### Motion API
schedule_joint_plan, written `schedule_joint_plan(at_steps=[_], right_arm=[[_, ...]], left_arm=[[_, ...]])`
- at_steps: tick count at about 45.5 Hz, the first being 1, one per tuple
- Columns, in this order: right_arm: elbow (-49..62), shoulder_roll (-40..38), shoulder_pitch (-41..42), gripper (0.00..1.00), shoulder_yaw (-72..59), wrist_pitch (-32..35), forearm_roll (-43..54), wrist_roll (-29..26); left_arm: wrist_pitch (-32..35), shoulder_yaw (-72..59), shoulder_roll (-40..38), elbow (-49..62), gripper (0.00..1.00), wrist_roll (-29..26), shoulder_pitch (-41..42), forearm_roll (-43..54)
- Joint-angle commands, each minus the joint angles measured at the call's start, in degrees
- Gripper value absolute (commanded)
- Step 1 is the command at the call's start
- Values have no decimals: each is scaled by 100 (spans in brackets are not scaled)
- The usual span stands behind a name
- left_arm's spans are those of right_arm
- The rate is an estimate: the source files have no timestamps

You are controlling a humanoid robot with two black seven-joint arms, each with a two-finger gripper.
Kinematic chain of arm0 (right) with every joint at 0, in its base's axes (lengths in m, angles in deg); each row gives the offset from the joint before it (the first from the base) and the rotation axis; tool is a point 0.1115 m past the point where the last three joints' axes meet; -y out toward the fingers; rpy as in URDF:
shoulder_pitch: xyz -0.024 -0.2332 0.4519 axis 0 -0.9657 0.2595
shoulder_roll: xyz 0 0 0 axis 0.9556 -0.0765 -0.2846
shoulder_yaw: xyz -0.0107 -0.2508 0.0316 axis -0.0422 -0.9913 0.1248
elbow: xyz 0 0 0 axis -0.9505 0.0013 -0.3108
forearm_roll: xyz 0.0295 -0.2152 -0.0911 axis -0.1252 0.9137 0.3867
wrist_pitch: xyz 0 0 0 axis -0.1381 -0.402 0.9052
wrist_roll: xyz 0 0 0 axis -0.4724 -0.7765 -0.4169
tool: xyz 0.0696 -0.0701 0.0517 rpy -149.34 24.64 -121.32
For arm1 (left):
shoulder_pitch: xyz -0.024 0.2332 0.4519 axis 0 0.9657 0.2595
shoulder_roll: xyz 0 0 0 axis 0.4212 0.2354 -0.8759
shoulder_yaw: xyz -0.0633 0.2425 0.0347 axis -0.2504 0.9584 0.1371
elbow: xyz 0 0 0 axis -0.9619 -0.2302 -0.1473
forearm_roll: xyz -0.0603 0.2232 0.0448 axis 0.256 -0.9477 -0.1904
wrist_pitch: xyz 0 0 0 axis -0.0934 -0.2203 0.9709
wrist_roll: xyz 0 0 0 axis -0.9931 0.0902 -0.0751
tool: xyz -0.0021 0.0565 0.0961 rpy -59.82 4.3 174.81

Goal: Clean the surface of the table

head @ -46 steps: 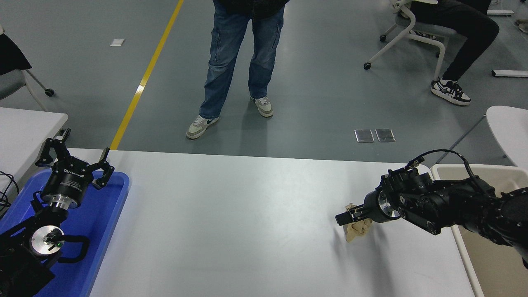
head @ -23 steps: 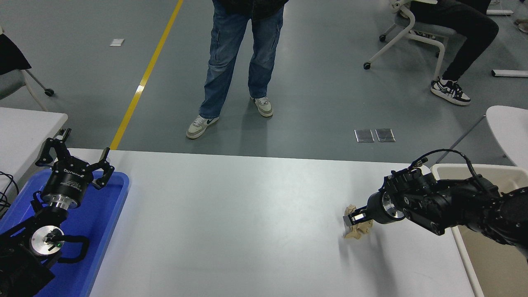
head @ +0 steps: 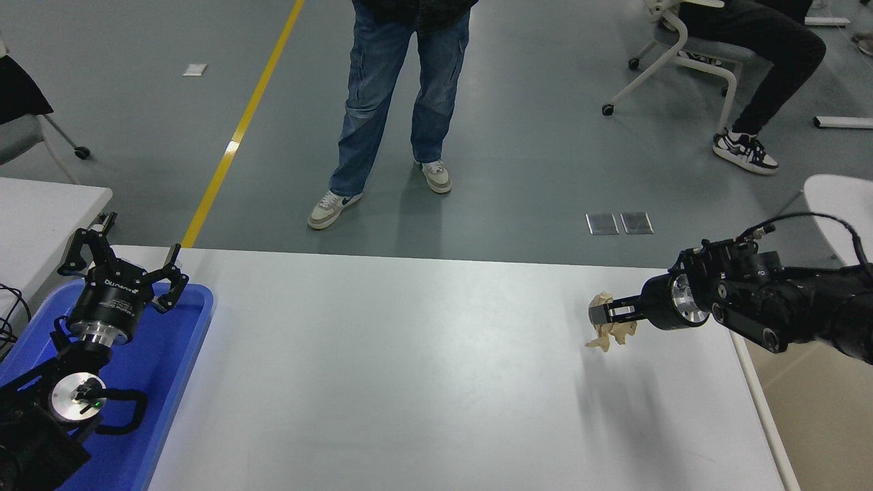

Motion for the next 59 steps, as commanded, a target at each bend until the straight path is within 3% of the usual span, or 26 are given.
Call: schedule_joint_plan(at_steps=[1, 17, 41, 51, 59], right_arm=[[-697, -785, 127, 0, 725, 46, -19, 36], [-873, -1304, 276, 0, 910, 310, -19, 54], [-970, -1999, 1410, 0, 1077, 1136, -283, 124], [-768, -2069, 1296, 0, 1112, 1136, -291, 107], [338, -1981, 682, 0, 1217, 1101, -1064, 63]], left_arm=[[0, 0, 0, -1, 100, 0, 0, 0], [0, 0, 0, -1, 100, 0, 0, 0], [0, 0, 0, -1, 100, 0, 0, 0], [0, 0, 0, -1, 100, 0, 0, 0], [0, 0, 0, -1, 100, 0, 0, 0]])
